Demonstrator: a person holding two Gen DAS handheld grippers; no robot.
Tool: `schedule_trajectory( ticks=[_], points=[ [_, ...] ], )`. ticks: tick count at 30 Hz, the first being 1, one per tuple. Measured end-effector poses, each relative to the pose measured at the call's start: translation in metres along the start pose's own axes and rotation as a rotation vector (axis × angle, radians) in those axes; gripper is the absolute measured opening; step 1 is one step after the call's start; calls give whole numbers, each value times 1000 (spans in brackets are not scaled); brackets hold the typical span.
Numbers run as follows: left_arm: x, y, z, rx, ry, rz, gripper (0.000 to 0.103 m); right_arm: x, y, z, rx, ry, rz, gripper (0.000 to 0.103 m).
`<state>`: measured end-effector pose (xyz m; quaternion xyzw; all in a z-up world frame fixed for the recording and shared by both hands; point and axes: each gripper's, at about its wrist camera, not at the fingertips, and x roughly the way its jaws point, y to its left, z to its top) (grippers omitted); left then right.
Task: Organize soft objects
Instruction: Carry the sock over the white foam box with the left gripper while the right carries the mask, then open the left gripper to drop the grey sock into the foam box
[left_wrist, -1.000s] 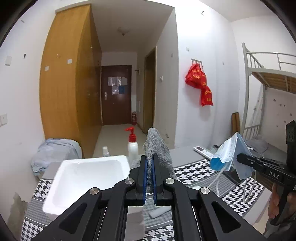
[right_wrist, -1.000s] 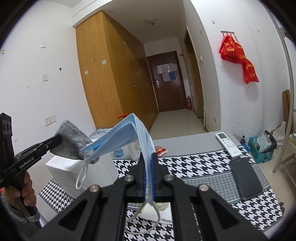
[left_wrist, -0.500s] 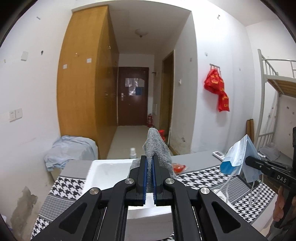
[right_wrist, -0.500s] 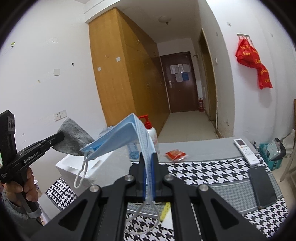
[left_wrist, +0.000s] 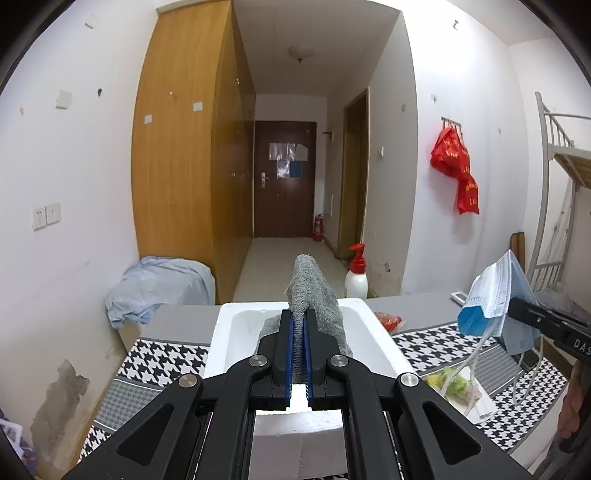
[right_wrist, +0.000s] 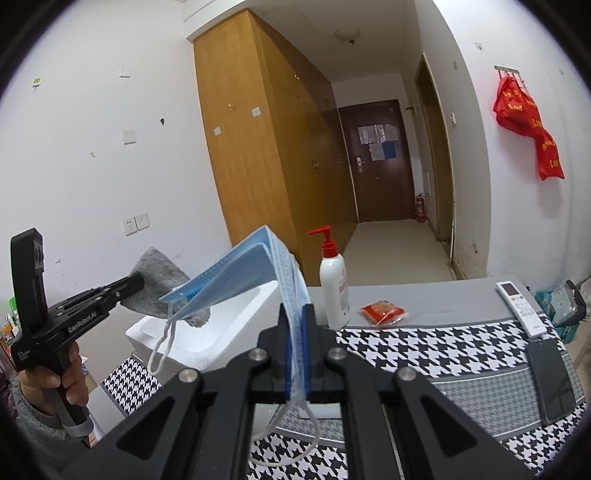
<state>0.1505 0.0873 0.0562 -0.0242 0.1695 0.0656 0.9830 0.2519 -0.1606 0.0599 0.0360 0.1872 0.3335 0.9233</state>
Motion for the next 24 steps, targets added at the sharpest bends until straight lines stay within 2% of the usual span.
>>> schedule_trajectory(
  ticks=[9,12,13,14,16,18,20,24],
  points=[
    [20,3,-6,5,52,-9,5,7,1,0,0,13,-7,7],
    [23,4,-7,7,59,-2,12,12,2,0,3,18,-9,7],
    [23,5,-6,4,62,-1,28,12,2,0,3,20,-10,7],
    [23,6,-6,-6,65,-5,53,13,2,0,4,22,-12,7],
    [18,9,-7,-20,48,-7,78,15,3,0,3,25,-15,7],
    [12,10,-6,-21,22,6,85,15,3,0,3,27,-17,7],
    [6,11,-6,-20,9,10,98,15,3,0,3,28,-19,7],
    [-2,16,-5,-33,-7,23,99,15,4,0,1,21,-16,7]
  ],
)
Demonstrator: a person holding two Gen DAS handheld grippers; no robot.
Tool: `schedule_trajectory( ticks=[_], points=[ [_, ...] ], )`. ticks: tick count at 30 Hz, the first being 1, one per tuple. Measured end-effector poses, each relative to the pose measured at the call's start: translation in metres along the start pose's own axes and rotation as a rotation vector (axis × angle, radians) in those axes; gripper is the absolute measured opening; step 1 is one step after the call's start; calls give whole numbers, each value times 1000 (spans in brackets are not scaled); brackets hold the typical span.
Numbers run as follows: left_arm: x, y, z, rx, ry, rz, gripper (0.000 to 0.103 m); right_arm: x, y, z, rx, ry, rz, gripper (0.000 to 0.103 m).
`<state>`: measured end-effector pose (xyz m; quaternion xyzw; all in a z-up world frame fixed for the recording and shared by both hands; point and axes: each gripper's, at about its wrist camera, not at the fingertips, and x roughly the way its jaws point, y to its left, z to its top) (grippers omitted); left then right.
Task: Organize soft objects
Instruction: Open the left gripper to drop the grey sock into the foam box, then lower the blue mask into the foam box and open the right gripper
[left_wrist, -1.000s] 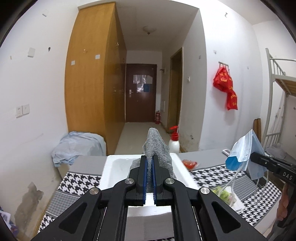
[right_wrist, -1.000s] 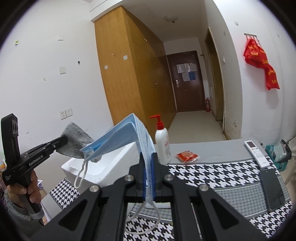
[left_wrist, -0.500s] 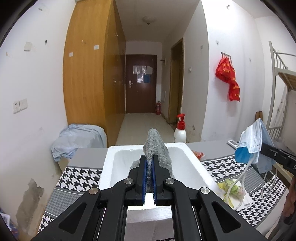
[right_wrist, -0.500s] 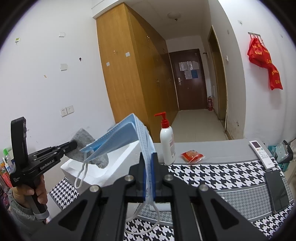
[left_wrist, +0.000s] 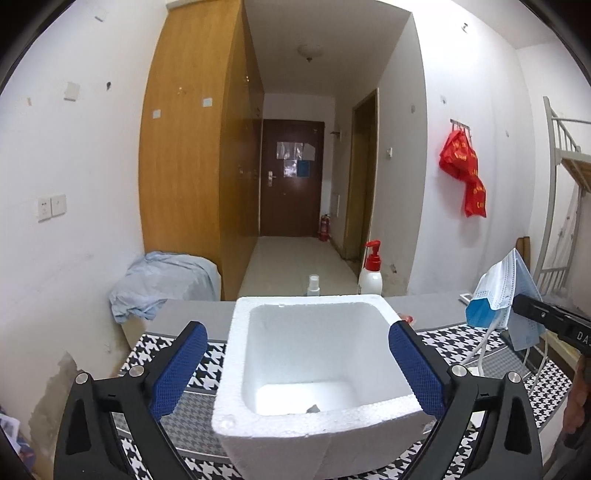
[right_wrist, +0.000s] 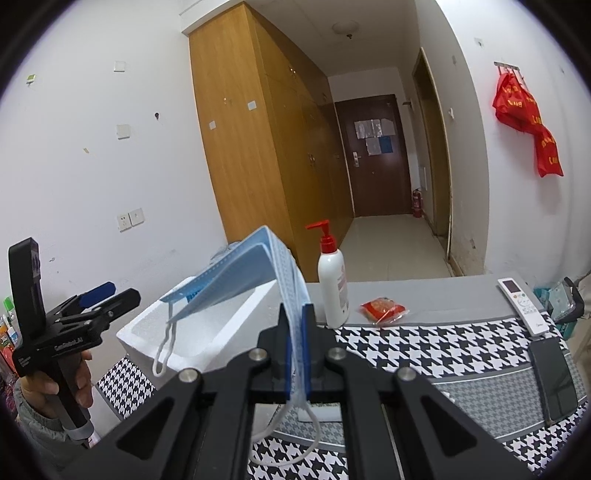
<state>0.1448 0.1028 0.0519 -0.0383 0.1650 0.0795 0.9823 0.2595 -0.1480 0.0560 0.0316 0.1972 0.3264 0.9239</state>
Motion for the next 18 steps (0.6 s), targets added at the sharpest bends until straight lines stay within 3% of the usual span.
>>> schedule_trajectory(
  ticks=[18],
  points=[
    [-23,31,-8,-14,-23,97,102,13,27,10,-43,1,45,7]
  ],
)
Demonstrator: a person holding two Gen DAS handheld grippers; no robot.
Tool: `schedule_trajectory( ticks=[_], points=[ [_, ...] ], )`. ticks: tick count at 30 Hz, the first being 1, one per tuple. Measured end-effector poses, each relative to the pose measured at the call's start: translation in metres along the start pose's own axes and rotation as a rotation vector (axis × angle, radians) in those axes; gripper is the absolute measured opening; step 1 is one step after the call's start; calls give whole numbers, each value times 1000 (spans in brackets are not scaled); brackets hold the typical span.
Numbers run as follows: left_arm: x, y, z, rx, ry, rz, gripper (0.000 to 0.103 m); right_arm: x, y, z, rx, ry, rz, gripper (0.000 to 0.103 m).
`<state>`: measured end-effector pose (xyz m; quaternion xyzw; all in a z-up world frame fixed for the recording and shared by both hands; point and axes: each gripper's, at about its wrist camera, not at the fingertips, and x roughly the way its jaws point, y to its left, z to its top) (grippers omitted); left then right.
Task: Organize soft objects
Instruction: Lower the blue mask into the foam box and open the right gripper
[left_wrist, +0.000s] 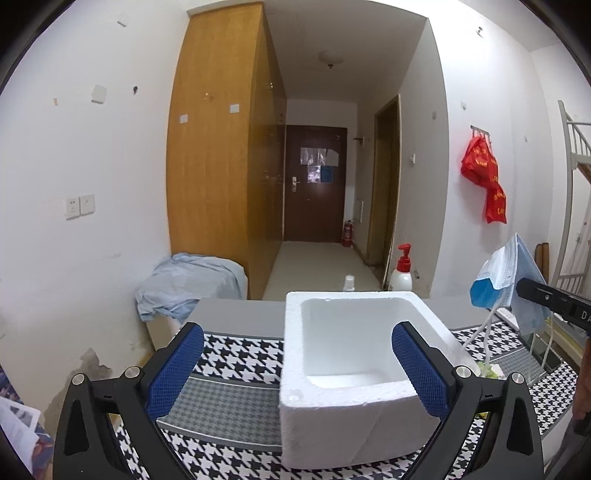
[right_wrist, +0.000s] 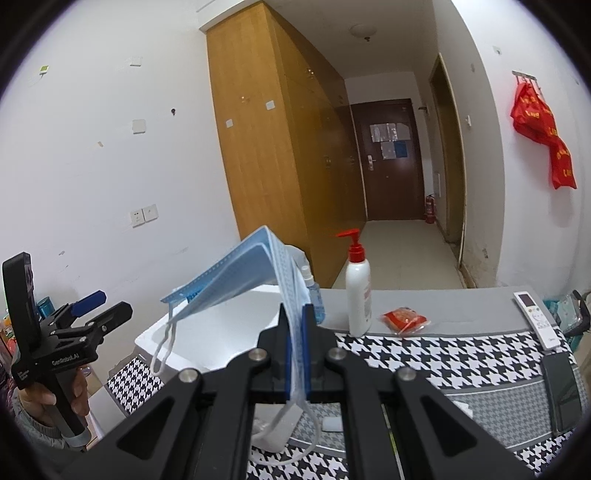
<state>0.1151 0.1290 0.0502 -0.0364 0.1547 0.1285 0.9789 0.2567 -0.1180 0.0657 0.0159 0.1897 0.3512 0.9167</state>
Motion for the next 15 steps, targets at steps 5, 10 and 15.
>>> schedule_trajectory(
  ticks=[5,10,15],
  points=[
    [-4,12,-2,-11,-3,20,102,8,14,4,-22,4,13,7],
    [-12,23,-7,-13,-7,29,102,18,26,7,-35,15,31,7],
    [-15,31,-9,-17,-8,34,102,32,41,7,-51,40,56,7]
  ],
)
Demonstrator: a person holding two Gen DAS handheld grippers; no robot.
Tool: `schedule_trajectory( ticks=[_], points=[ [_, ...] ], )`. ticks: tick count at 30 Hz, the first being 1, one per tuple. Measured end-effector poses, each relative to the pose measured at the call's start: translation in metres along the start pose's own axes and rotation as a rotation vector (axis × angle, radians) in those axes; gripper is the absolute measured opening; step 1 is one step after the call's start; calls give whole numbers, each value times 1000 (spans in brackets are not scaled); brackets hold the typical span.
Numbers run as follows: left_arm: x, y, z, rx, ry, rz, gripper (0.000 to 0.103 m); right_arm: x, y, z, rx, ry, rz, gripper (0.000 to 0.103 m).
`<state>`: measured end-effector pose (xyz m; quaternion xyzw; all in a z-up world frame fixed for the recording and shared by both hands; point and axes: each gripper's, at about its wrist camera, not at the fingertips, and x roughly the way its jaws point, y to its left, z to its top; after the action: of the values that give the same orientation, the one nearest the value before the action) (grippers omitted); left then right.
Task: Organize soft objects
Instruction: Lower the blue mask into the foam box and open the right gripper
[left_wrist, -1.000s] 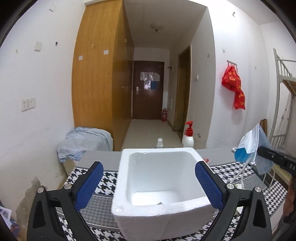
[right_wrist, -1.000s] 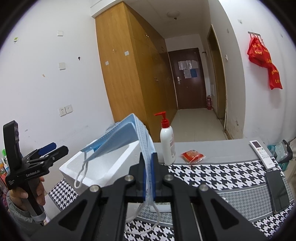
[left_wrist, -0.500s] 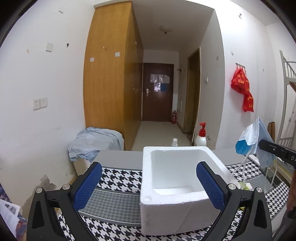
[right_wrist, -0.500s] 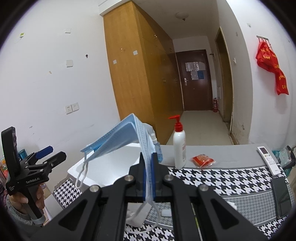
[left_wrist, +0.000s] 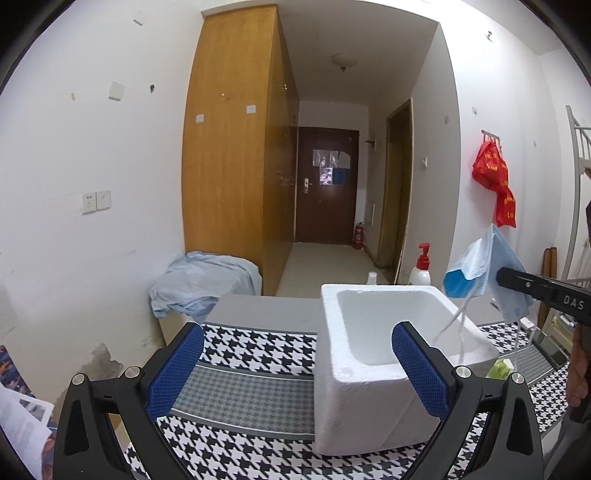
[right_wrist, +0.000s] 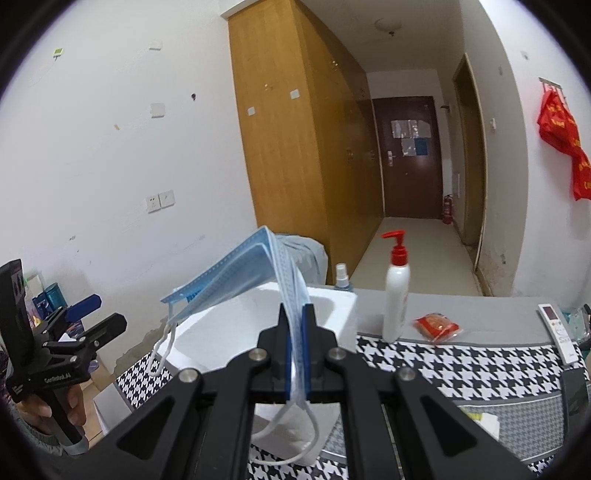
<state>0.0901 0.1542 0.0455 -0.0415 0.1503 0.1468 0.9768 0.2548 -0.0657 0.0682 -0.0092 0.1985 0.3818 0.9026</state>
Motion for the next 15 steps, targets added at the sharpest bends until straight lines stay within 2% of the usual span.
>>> schedule_trajectory(
  ticks=[15],
  points=[
    [-3,28,-8,-39,3,21,102,34,27,8,-21,48,24,7]
  ],
)
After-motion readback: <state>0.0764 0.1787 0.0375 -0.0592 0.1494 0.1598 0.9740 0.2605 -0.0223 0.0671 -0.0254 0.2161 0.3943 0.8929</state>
